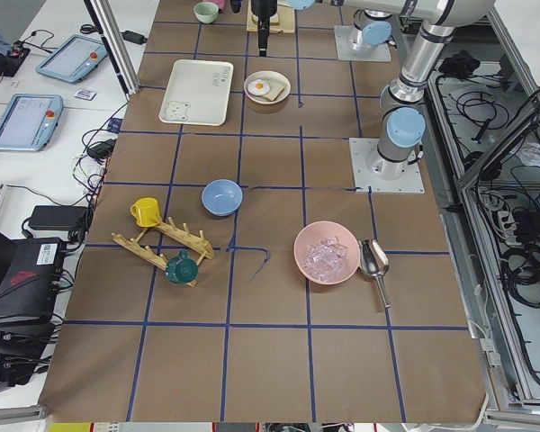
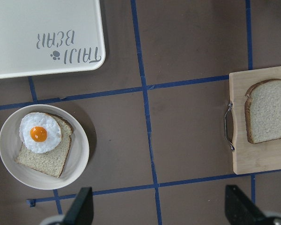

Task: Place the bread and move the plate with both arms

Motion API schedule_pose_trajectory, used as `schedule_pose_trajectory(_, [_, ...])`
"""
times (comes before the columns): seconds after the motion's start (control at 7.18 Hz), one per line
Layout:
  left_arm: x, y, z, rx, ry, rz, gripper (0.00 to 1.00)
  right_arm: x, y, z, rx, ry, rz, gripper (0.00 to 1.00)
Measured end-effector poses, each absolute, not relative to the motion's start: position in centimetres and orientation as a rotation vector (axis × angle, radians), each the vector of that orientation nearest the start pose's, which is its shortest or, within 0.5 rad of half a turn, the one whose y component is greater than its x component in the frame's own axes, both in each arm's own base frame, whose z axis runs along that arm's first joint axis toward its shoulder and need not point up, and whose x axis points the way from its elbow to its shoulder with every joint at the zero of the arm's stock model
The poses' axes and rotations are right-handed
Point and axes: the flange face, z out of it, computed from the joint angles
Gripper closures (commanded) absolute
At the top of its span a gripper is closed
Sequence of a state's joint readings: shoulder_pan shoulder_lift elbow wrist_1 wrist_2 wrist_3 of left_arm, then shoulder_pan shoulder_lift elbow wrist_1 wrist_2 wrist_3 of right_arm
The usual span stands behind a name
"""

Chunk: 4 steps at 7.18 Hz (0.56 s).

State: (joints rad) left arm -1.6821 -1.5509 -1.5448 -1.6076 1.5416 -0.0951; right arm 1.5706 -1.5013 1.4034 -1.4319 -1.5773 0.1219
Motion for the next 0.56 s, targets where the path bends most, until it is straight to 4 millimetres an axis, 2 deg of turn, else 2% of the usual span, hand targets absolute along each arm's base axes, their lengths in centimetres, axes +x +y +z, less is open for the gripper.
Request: schedule_pose_trajectory(0.56, [-18.88,-46.59,50.68,0.025,3.171,-0.01,0.0,13.27,-51.01,51.62,0.212,3.143,0.074,0.0])
